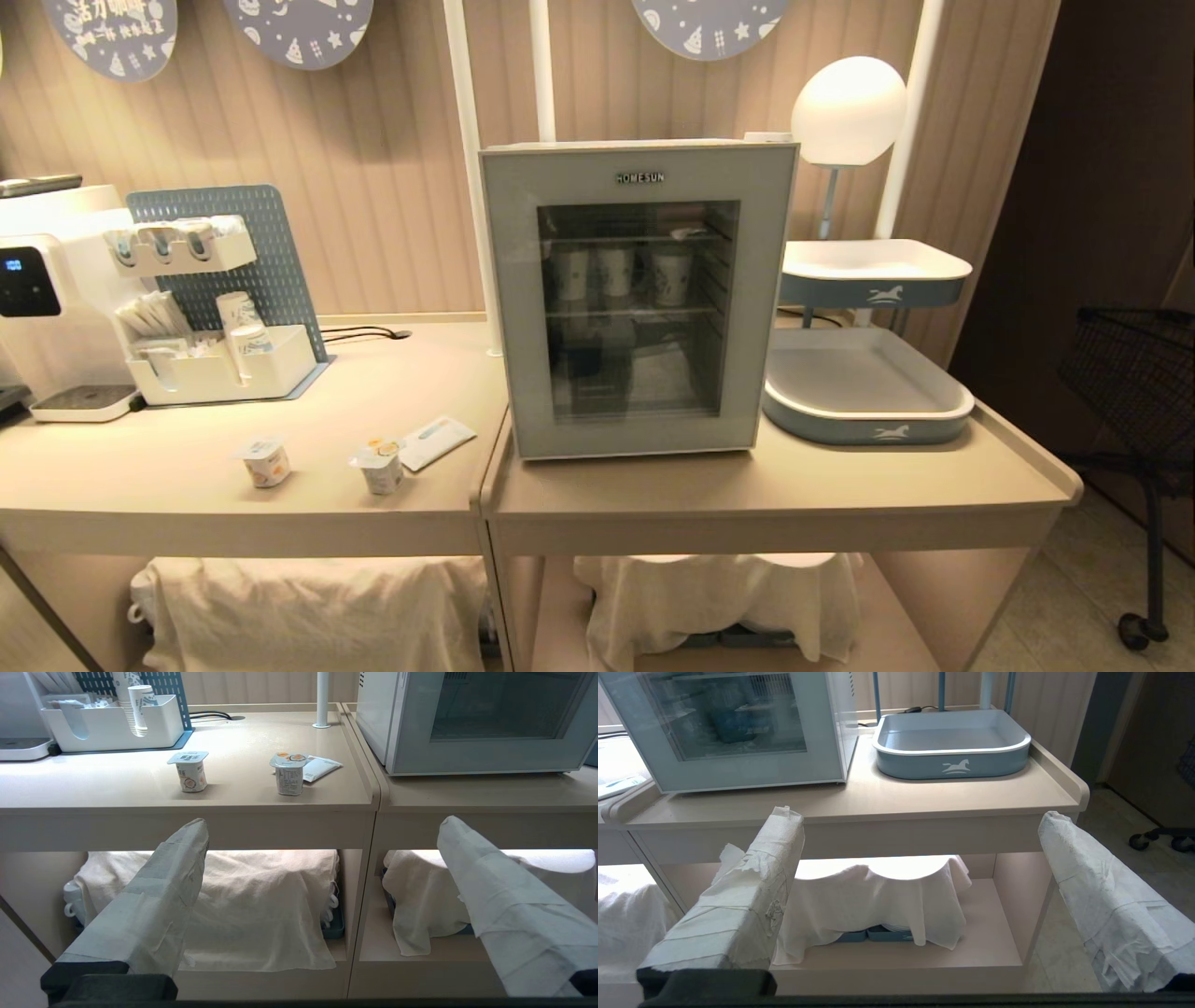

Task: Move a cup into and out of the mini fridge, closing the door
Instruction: Open the freezer door

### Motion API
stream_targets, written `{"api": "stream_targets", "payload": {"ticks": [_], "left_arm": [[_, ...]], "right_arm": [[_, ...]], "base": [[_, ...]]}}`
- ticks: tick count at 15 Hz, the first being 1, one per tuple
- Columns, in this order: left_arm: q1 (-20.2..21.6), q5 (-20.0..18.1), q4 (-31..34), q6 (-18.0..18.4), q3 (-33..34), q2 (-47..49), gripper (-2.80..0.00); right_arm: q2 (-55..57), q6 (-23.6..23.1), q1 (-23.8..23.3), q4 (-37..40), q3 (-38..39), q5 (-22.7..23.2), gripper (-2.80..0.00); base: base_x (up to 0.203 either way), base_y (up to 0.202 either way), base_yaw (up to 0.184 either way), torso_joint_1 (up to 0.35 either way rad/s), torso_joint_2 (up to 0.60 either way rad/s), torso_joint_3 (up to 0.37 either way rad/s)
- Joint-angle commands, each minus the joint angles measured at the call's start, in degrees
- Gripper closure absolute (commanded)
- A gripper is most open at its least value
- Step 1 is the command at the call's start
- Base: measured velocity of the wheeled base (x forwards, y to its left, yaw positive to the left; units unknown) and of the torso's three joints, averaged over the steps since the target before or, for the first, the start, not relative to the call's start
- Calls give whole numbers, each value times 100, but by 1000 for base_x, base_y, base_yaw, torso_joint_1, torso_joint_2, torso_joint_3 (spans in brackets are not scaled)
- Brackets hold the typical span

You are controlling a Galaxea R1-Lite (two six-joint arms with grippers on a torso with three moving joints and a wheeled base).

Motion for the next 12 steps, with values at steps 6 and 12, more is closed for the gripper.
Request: {"api": "stream_targets", "payload": {"ticks": [6, 12], "left_arm": [[1, 2, -18, 52, 3, -2, -280], [1, 2, -9, 46, 3, -2, -280]], "right_arm": [[9, 1, 0, 0, 0, 0, -280], [9, 8, 0, 0, 0, 0, -280]], "base": [[0, 0, 0, 0, 0, 0], [163, 0, 0, 1, 3, 5]]}}
